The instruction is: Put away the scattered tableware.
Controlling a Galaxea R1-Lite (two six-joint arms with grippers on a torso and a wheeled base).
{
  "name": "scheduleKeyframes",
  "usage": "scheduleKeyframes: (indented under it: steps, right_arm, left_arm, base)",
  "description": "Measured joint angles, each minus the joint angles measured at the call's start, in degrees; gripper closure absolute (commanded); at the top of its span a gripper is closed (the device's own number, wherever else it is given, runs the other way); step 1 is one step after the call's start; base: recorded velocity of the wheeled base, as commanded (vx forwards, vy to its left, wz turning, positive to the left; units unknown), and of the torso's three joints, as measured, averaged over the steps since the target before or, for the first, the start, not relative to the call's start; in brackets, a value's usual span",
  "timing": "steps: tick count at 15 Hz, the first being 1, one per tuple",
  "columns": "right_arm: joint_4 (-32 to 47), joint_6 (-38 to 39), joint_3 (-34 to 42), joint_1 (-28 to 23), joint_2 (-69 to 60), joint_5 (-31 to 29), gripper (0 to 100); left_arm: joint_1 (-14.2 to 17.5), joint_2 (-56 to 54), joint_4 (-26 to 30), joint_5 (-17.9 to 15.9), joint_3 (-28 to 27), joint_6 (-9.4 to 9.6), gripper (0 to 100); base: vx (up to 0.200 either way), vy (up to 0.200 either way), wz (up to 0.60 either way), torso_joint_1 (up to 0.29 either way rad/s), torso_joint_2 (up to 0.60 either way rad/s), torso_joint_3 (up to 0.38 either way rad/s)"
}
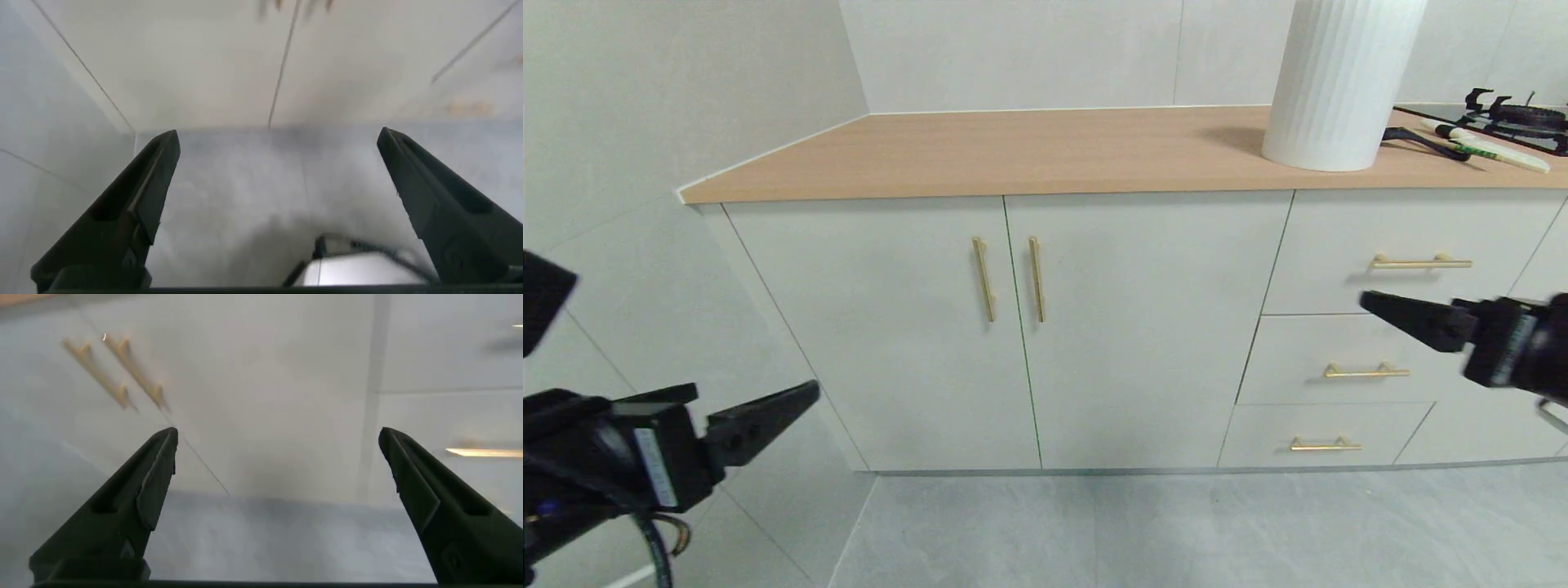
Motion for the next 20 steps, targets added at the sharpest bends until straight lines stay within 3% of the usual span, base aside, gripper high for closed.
scheduleKeyframes:
  steps: [2,4,8,10,14,17,20]
  right_arm:
    - [10.87,-1.29,3.00,-1.85,-13.09,0.28,0]
    - [16.92,-2.17,5.99,-6.64,-24.33,0.61,0]
    - [21.09,-12.30,10.30,-16.80,-41.98,0.11,0]
    - [21.50,-17.15,12.18,-21.37,-48.93,0.06,0]
    - [21.47,-23.28,17.91,-25.89,-60.87,0.72,0]
    - [20.52,-22.93,21.93,-26.66,-63.95,0.66,0]
    - [16.55,-21.92,29.03,-26.77,-64.76,1.49,0]
  left_arm:
    - [2.93,-8.07,0.43,0.11,1.83,2.26,0]
    - [8.46,-16.48,2.29,0.13,3.23,5.18,0]
    - [20.72,-32.93,6.83,0.02,5.68,12.35,0]
    - [24.78,-39.96,7.63,-0.11,8.05,14.46,0]
    - [28.00,-51.43,7.84,-0.54,12.69,16.12,0]
    - [29.68,-56.22,6.94,0.88,17.43,15.92,0]
    - [30.01,-57.71,1.96,0.96,25.66,16.25,0]
  base:
    - [0.000,0.000,0.00,0.000,0.00,0.000]
    - [0.000,0.000,0.00,0.000,0.00,0.000]
    - [0.000,0.000,0.00,0.000,0.00,0.000]
    - [0.000,0.000,0.00,0.000,0.00,0.000]
    - [0.000,0.000,0.00,0.000,0.00,0.000]
    - [0.000,0.000,0.00,0.000,0.00,0.000]
    - [0.000,0.000,0.00,0.000,0.00,0.000]
